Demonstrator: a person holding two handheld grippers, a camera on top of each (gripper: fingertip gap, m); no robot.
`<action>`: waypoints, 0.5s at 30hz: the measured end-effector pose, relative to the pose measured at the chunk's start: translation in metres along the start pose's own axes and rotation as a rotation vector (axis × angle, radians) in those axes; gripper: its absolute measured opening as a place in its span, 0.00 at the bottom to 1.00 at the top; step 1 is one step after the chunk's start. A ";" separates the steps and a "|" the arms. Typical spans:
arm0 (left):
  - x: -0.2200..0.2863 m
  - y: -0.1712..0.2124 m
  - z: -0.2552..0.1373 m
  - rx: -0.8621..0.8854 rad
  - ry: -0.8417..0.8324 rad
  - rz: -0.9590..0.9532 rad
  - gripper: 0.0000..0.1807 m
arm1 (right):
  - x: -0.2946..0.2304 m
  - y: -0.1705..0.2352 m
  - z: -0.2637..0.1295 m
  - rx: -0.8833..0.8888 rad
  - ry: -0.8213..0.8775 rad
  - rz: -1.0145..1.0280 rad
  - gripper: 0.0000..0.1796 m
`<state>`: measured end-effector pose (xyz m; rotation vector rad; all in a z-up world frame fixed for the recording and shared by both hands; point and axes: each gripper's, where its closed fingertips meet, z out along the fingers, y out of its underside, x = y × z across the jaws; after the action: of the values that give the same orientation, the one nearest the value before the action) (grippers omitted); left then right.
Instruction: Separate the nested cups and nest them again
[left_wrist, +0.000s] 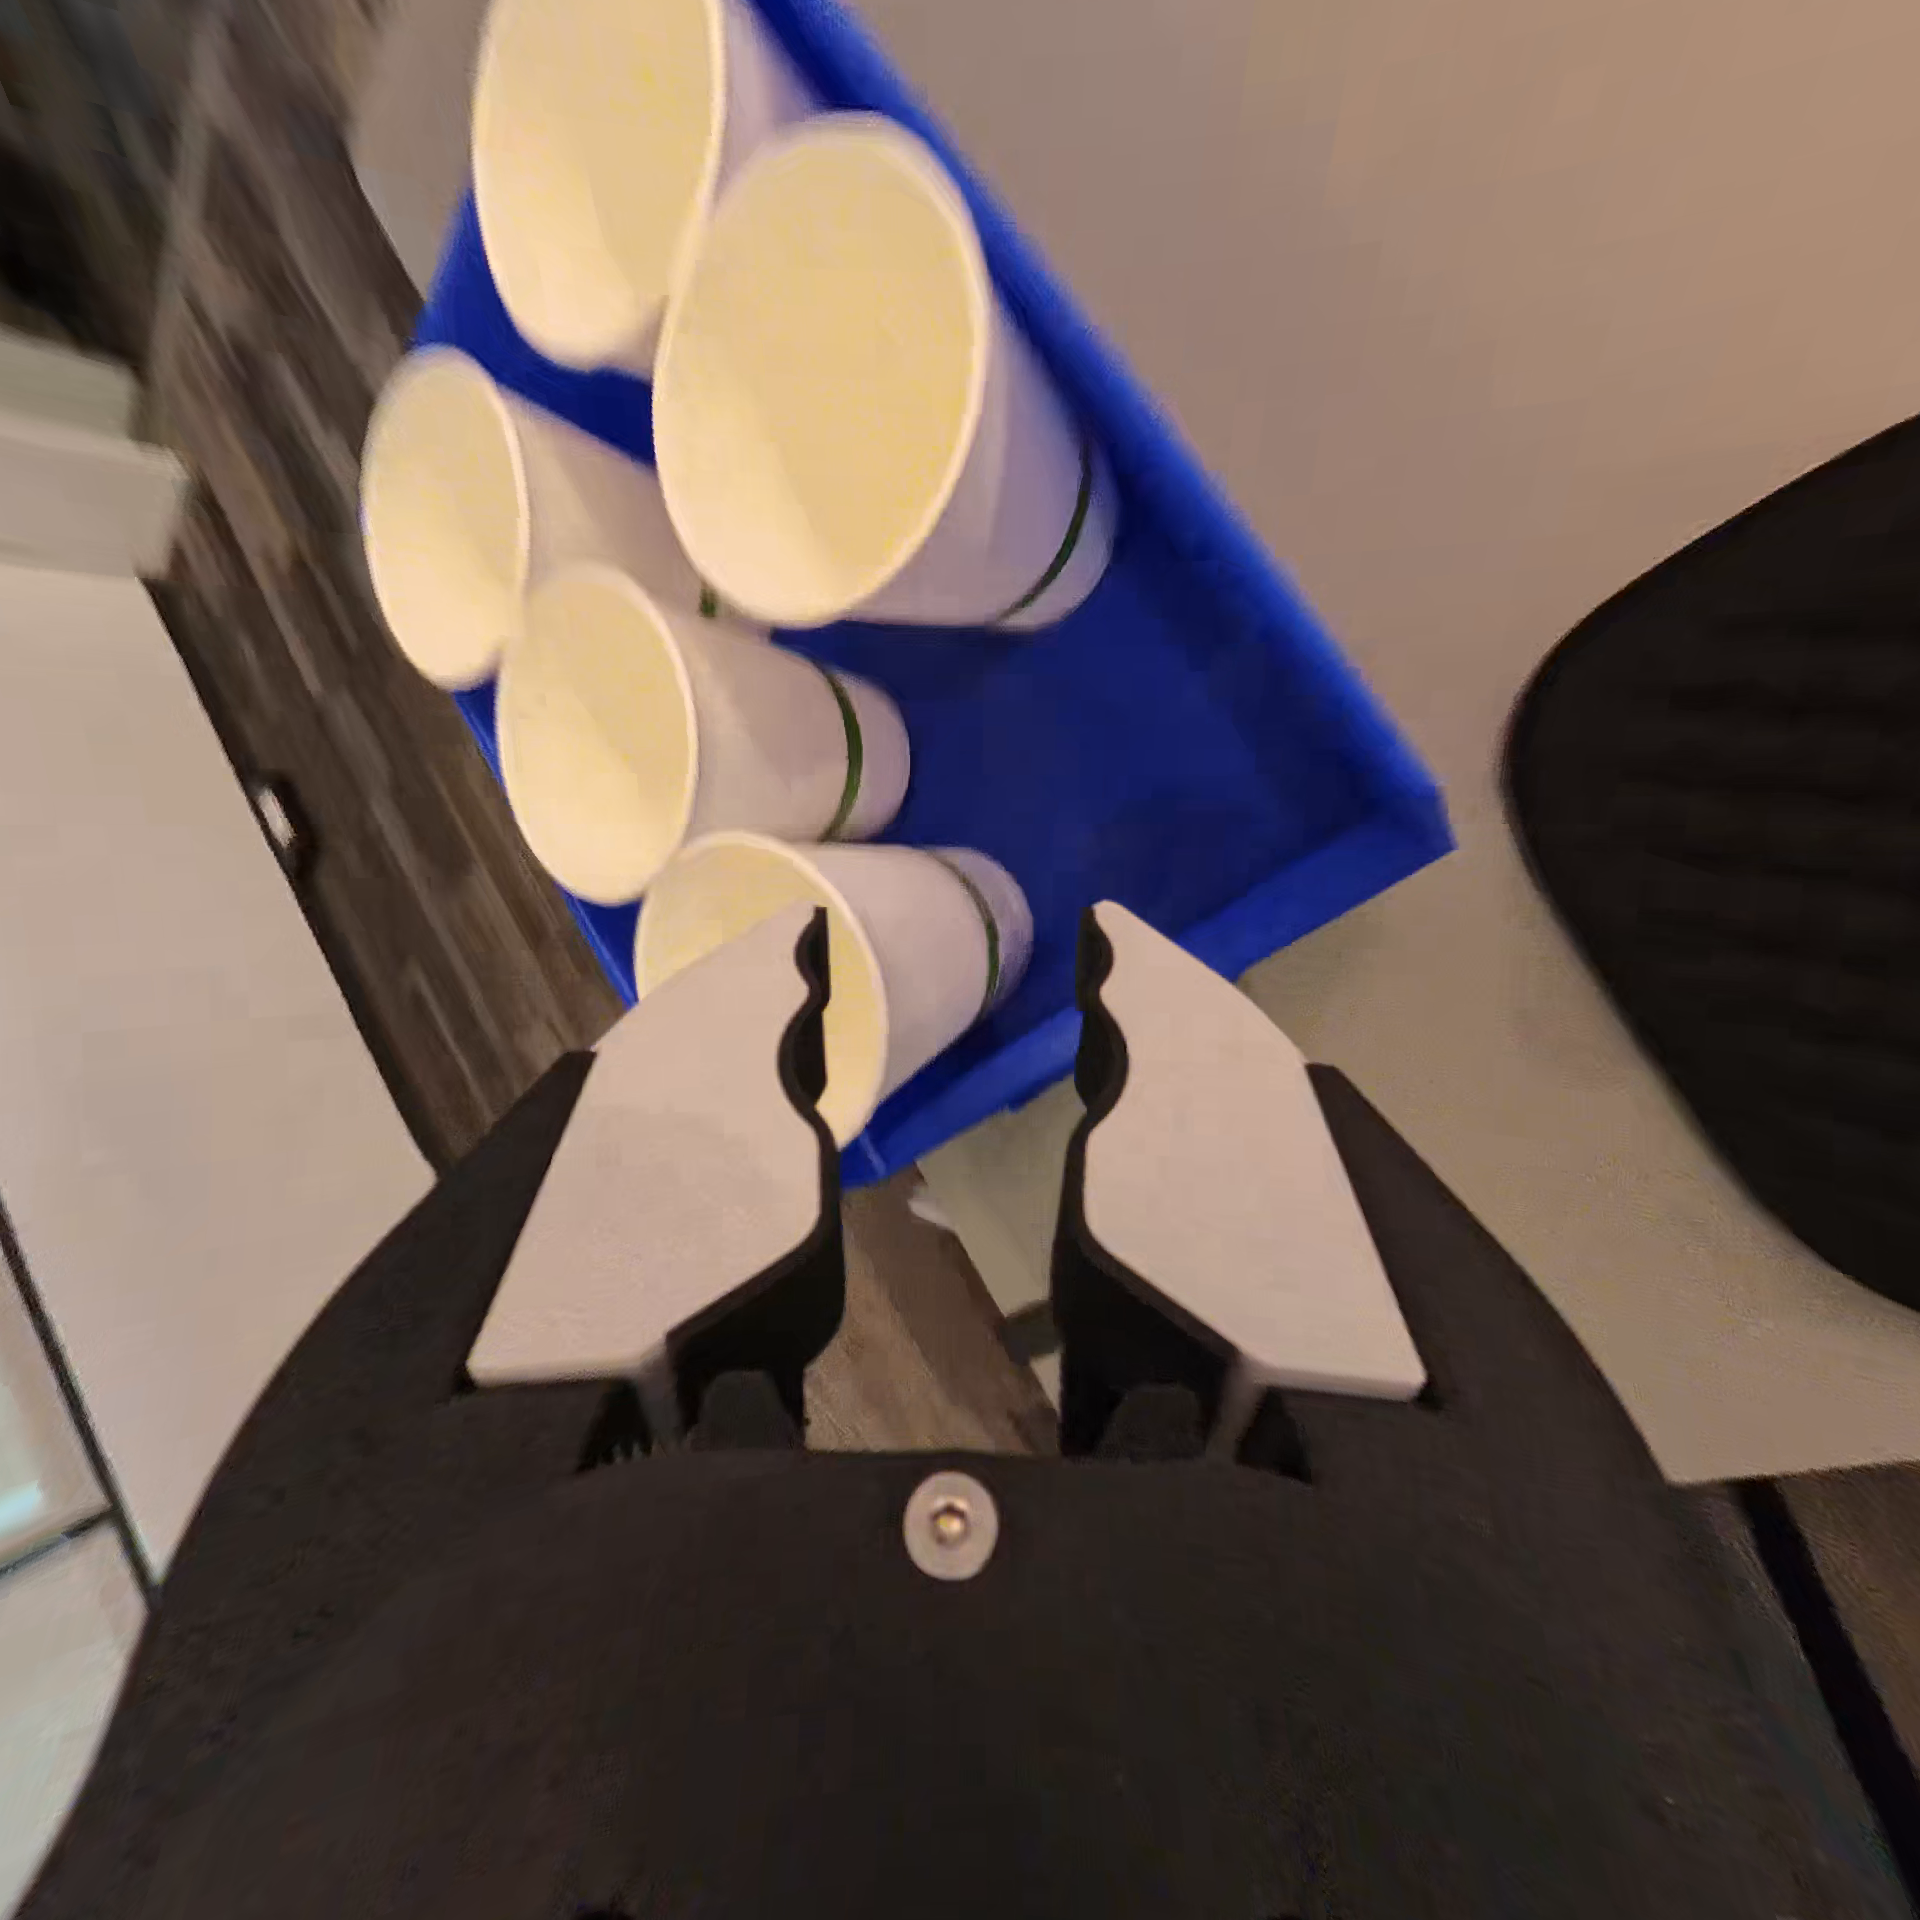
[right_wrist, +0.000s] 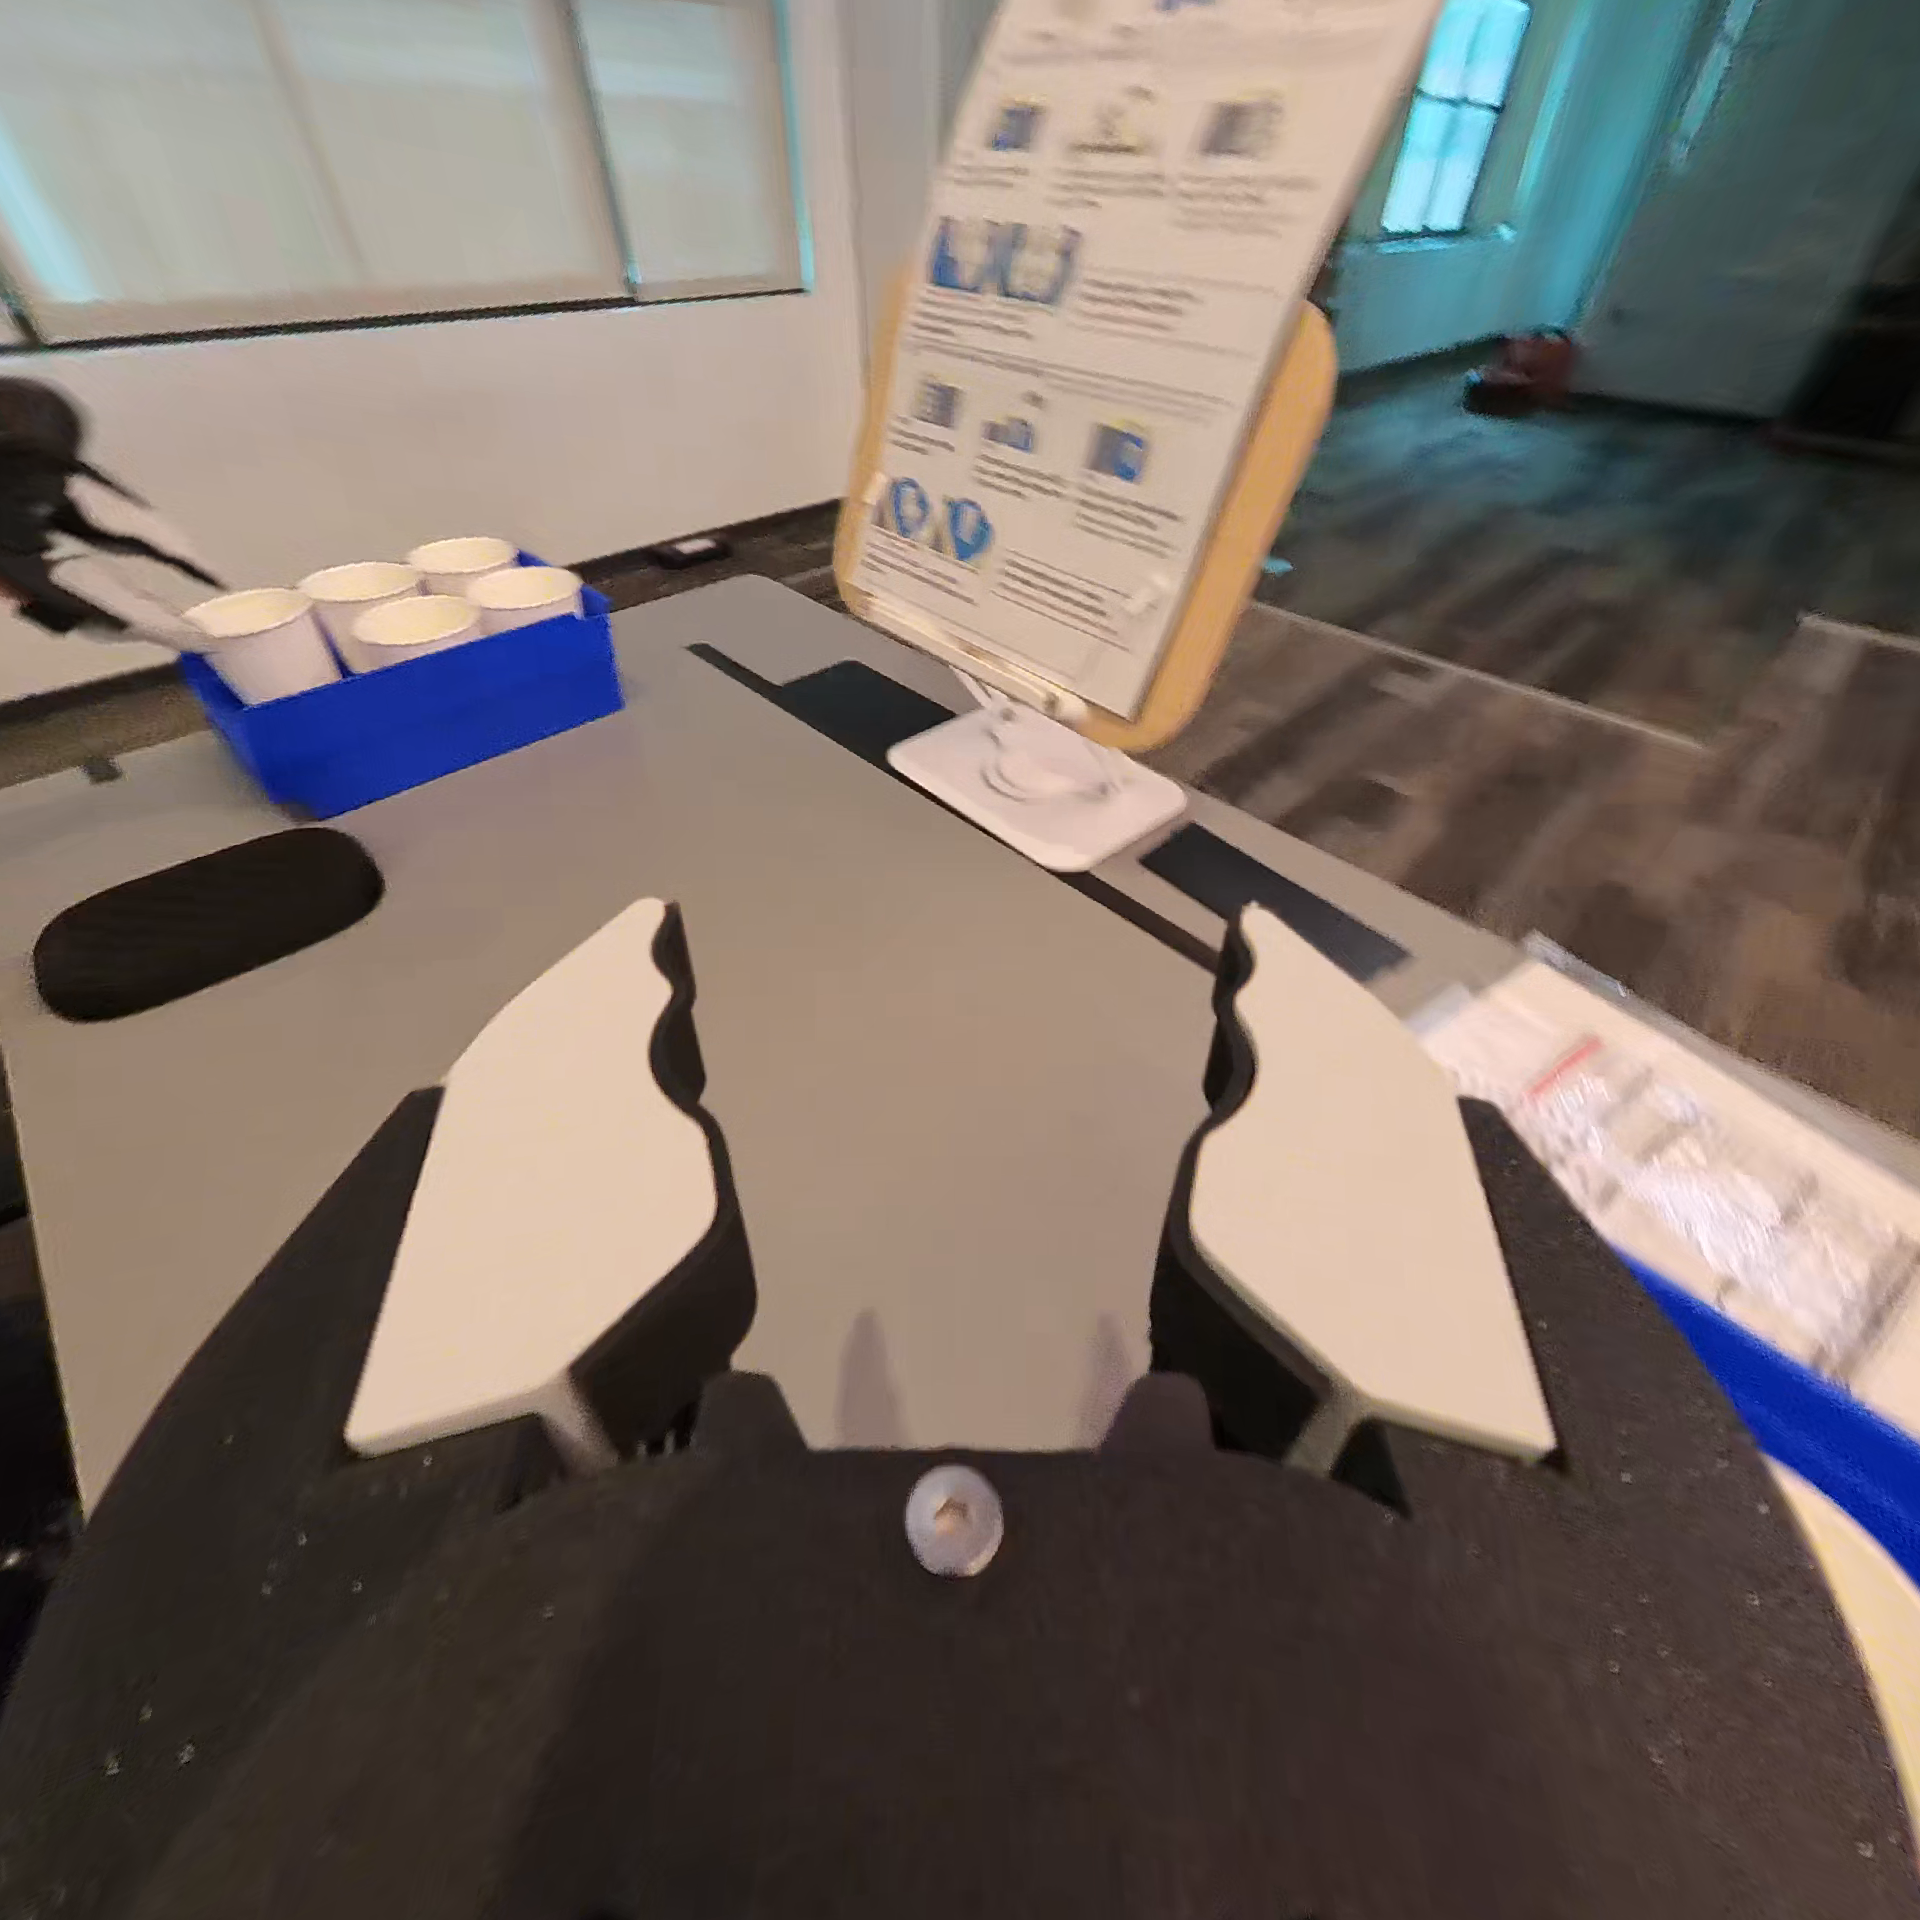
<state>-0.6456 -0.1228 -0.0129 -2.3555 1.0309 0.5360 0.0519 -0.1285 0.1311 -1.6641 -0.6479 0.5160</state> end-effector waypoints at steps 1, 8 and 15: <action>-0.002 0.007 0.004 -0.038 0.024 -0.039 0.24 | -0.011 -0.007 0.009 0.002 -0.020 -0.038 0.53; -0.029 0.045 0.030 -0.200 -0.068 -0.158 0.16 | -0.056 -0.021 0.067 -0.069 -0.104 -0.275 0.53; -0.012 0.052 0.058 -0.251 0.107 -0.238 0.12 | -0.066 0.007 0.107 -0.166 -0.186 -0.288 0.52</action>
<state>-0.7013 -0.1126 -0.0673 -2.7082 0.7478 0.4758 -0.0664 -0.0947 0.1035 -1.6522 -1.0736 0.4195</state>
